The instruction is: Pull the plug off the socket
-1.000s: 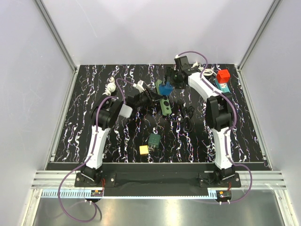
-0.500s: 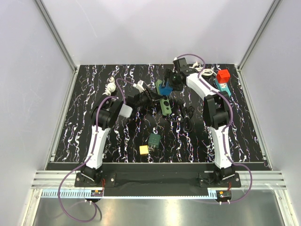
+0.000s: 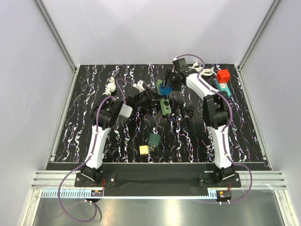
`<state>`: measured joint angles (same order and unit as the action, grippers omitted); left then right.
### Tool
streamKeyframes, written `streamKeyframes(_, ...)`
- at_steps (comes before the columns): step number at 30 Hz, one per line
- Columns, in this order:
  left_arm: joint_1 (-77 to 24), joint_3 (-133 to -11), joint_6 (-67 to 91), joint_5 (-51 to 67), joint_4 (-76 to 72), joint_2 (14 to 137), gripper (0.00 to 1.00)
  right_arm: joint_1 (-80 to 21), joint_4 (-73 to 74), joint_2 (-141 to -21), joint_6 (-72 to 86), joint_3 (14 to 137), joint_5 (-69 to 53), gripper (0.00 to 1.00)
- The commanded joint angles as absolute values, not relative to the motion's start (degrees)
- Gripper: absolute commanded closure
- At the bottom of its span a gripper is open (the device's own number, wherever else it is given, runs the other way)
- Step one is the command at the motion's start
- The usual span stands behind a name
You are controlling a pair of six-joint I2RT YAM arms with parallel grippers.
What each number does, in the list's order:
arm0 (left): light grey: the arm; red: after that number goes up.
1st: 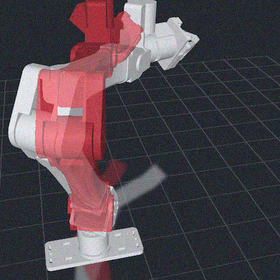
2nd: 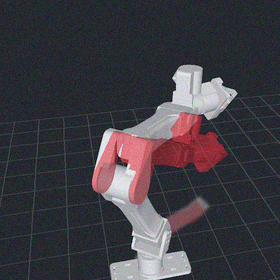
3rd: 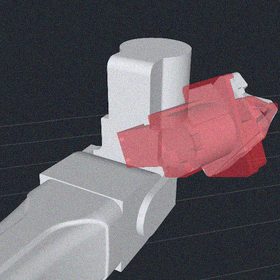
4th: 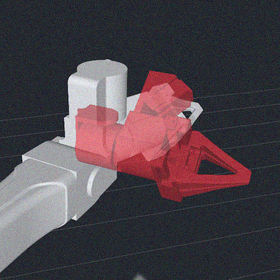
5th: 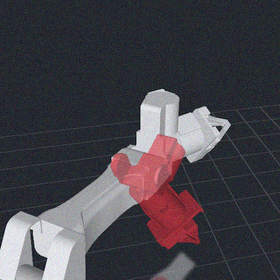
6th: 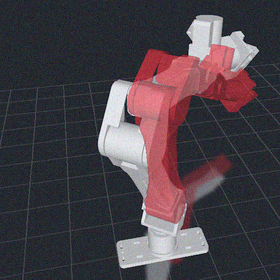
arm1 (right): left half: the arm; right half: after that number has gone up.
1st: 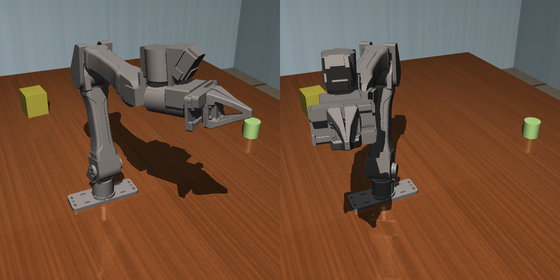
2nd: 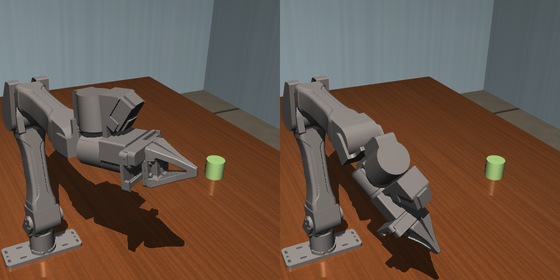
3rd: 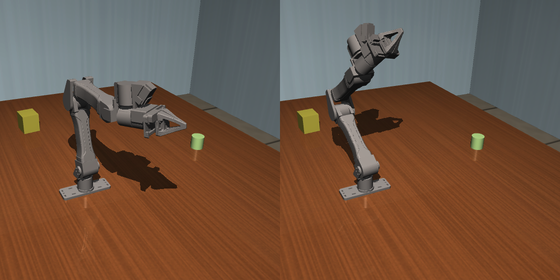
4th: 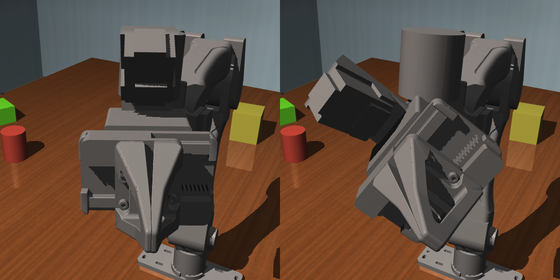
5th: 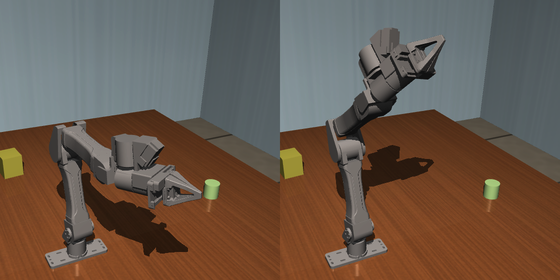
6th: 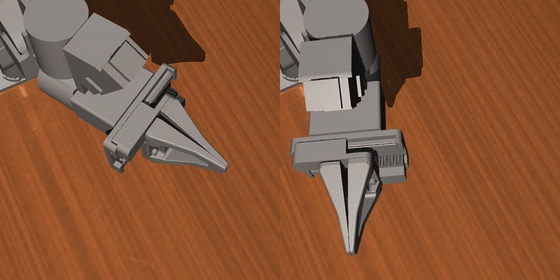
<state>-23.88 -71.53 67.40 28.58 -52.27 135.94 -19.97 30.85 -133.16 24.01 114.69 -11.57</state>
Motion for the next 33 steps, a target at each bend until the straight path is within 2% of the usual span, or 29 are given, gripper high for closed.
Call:
streamKeyframes(1, -23.6, -71.2, 66.1, 27.2, -52.6, 137.1, 1.0, -20.3, 26.4, -131.8, 26.5, 113.7, -11.4, 0.75)
streamKeyframes(2, -23.6, -71.2, 66.0, 27.2, -52.4, 137.1, 1.0, -20.3, 25.7, -130.6, 27.3, 112.2, -10.5, 0.81)
streamKeyframes(3, -23.5, -71.3, 65.7, 27.1, -52.2, 137.0, 1.0, -20.3, 24.3, -130.0, 27.8, 111.5, -9.9, 0.91)
streamKeyframes(5, -23.5, -71.4, 65.7, 27.1, -52.0, 137.0, 1.0, -20.2, 22.9, -128.0, 28.8, 109.6, -8.3, 1.0)
streamKeyframes(10, -23.6, -71.4, 65.7, 27.2, -52.2, 137.0, 1.0, -19.3, 17.0, -124.2, 32.5, 105.9, -10.5, 1.0)
streamKeyframes(21, -23.7, -71.3, 63.9, 25.9, -50.2, 136.1, 1.0, -14.4, 8.4, -124.6, 42.1, 101.2, -22.3, 1.0)
streamKeyframes(27, -24.1, -72.9, 62.1, 26.2, -46.8, 135.8, 1.0, -20.5, 16.6, -123.8, 31.9, 105.3, -8.9, 1.0)
streamKeyframes(30, -24.5, -79.1, 61.7, 32.8, -44.4, 138.2, 1.0, -21.0, 16.7, -123.9, 32.0, 105.2, -8.5, 1.0)
streamKeyframes(33, -24.5, -79.9, 63.5, 35.5, -48.0, 140.5, 0.98, -20.9, 16.5, -124.5, 32.3, 105.4, -9.4, 1.0)
